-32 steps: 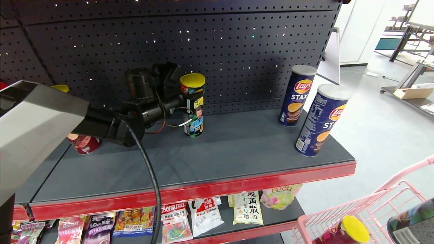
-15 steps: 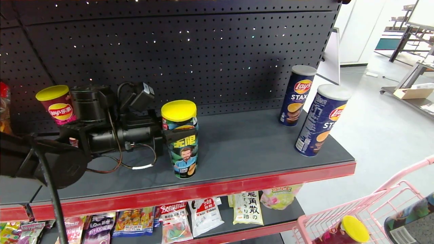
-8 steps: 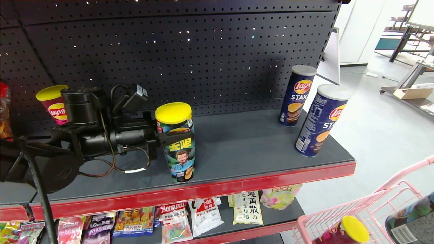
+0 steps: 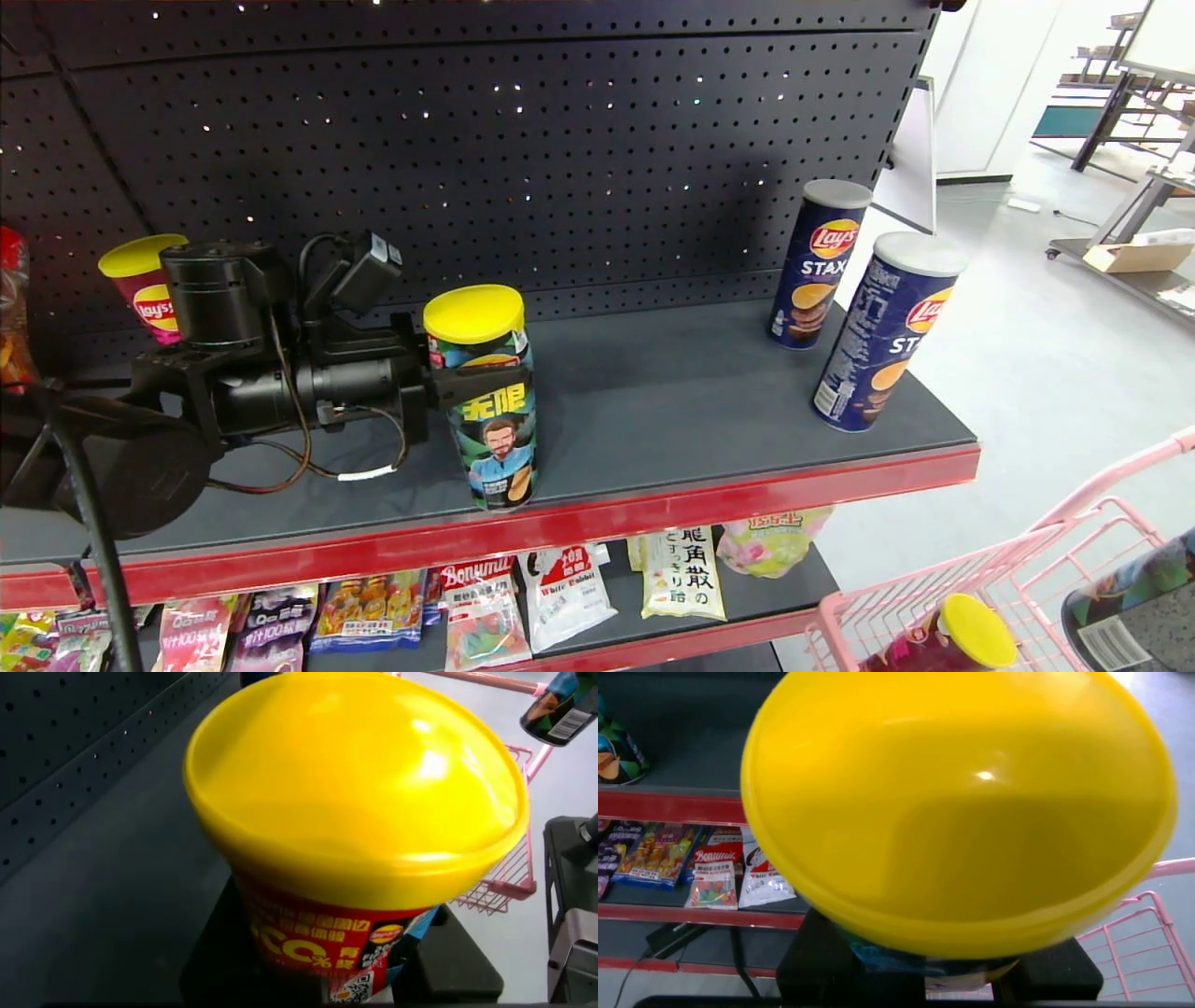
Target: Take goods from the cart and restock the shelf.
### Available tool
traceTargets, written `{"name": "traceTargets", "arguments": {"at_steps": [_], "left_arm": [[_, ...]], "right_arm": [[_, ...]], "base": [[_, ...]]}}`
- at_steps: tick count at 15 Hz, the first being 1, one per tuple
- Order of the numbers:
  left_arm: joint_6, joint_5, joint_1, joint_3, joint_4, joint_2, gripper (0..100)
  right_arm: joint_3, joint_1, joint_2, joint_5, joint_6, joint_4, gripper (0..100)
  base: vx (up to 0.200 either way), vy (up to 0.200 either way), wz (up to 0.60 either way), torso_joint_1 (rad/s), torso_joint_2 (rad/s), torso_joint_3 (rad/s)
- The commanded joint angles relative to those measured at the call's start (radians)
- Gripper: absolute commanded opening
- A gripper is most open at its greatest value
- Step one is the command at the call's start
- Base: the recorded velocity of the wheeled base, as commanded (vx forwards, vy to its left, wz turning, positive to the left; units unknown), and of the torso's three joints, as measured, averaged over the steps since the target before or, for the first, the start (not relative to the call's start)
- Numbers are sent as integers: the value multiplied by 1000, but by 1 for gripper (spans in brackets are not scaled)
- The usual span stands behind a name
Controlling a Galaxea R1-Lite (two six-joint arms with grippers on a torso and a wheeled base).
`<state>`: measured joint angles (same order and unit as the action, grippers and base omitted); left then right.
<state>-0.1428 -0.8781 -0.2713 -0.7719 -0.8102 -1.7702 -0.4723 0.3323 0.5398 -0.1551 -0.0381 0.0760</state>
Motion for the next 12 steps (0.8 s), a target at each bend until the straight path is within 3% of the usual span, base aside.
{"name": "traceTargets", "arguments": {"at_steps": [1, 7, 8, 9, 12], "left_arm": [[2, -1, 0, 2, -3, 6, 0], [-6, -5, 1, 25, -21, -2, 0], [-4, -5, 3, 54, -83, -15, 0], [-1, -5, 4, 65, -113, -23, 100], [3, 5, 4, 66, -152, -34, 100]], "right_arm": [[-2, 1, 0, 0, 0, 1, 0], [-3, 1, -1, 0, 0, 1, 0], [-3, 1, -3, 0, 0, 1, 0], [-3, 1, -3, 0, 0, 1, 0], [-3, 1, 0, 0, 0, 1, 0]], "base": [[0, 0, 0, 0, 0, 0], [0, 0, 0, 0, 0, 0], [0, 0, 0, 0, 0, 0], [0, 0, 0, 0, 0, 0], [0, 0, 0, 0, 0, 0]]}}
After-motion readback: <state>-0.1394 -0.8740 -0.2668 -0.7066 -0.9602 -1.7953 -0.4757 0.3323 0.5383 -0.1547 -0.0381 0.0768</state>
